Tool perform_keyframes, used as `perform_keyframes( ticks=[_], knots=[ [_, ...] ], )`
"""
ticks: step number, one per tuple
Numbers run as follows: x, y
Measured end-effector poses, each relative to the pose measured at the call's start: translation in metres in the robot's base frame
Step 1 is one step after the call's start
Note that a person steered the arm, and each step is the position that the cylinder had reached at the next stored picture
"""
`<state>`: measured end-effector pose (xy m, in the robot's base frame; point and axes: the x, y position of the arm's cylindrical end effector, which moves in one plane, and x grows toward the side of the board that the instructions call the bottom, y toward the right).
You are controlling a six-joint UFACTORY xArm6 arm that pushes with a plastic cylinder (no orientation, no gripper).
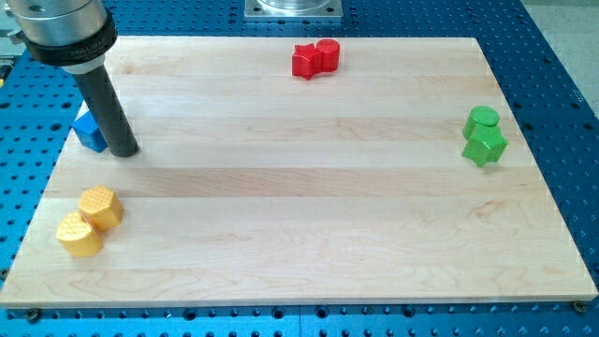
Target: Slide your arm diagonally top right to the hexagon
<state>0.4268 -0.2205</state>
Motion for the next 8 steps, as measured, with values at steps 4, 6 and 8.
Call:
perform_keyframes(
  ticks=[4,6,8],
  knots=[
    [0.000,0.041],
    [-0.009,0.118],
    [-0.010,0.109]
  ],
)
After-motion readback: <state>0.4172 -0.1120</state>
